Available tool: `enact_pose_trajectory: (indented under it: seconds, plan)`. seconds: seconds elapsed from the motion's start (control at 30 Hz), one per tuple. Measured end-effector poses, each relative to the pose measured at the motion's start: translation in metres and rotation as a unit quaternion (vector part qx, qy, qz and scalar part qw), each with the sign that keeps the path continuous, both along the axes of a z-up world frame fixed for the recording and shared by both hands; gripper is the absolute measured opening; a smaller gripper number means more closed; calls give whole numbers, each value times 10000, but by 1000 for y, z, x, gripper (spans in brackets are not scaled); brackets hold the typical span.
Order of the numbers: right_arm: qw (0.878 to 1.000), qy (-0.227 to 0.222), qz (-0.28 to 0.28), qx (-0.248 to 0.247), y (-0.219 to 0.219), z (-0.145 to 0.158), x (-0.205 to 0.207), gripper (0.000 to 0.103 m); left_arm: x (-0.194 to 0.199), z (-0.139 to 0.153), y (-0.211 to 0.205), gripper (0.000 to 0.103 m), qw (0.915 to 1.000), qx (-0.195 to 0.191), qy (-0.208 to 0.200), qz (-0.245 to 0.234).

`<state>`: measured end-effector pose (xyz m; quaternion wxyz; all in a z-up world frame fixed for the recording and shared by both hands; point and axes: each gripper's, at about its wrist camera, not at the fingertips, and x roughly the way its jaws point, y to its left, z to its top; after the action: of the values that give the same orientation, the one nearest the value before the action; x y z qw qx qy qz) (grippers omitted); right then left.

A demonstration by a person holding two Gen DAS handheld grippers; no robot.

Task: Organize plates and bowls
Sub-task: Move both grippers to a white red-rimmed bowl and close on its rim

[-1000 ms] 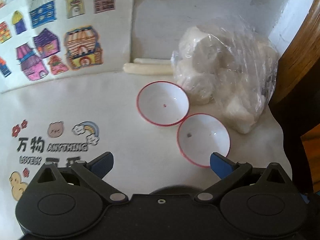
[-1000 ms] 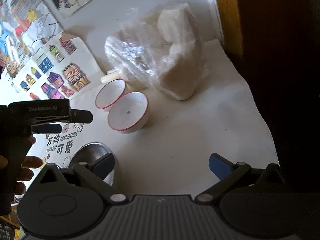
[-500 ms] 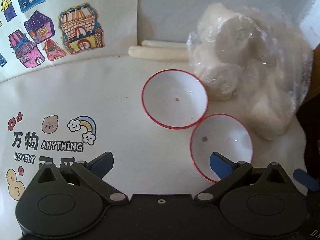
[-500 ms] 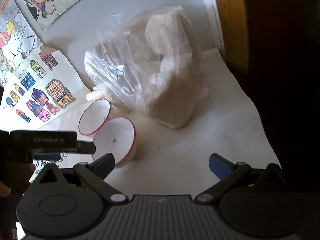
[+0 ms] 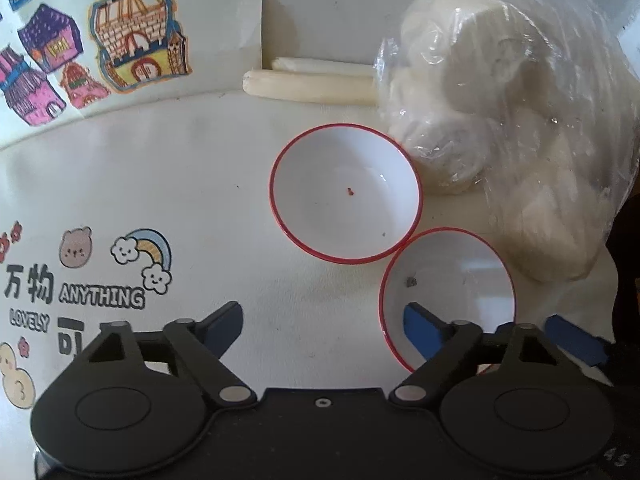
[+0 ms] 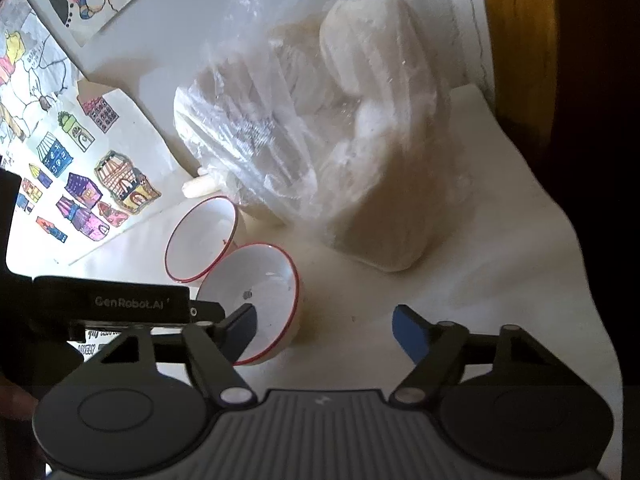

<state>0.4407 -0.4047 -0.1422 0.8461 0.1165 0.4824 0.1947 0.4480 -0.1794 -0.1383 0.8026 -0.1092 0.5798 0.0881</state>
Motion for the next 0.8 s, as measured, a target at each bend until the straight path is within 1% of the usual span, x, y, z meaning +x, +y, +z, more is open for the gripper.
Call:
enact_pose_trajectory:
  seconds: [0.13,0.17,0.2,0.27,0.3,0.33,0.37,0.4,0.43,0.47,0.57,0.63,0.67,0.8]
  plan:
    - [10000,78,31,-5,6,-4,2,65,4,-3,0,74,9999,-138,34,-51]
    - [9999,104,33,5,7,-4,2,64,5,-3,-2,64,9998,-186,39,-81]
    - [9999,128,30,19,8,-4,3,60,5,-3,-3,51,9996,-252,23,-113]
    - [9998,167,38,74,8,-4,3,56,7,-3,-4,43,9992,-365,10,-144]
    - [9997,195,50,102,8,-3,4,53,7,-3,-5,42,9991,-397,-1,-159]
    - [9996,240,60,135,9,-4,6,46,8,-3,-6,41,9990,-416,-14,-187]
    - [9995,245,43,176,9,-4,6,43,9,-3,-7,37,9988,-432,-13,-222]
    - [9995,266,38,183,9,-5,7,36,11,-4,-8,31,9986,-464,4,-260]
    - [9994,292,42,191,10,-6,8,32,12,-5,-8,28,9984,-498,25,-278]
    - [9993,315,41,208,9,-6,9,31,13,-6,-9,22,9981,-535,56,-291]
    - [9986,450,43,267,10,-7,10,24,14,-5,-14,9,9970,-685,80,-357]
    - [9981,531,57,295,12,-7,12,16,16,-6,-17,9,9965,-718,114,-407]
    - [9977,581,44,336,11,-7,12,14,16,-6,-17,9,9962,-769,135,-399]
    - [9968,698,44,381,9,-9,12,12,14,-6,-18,8,9956,-878,135,-302]
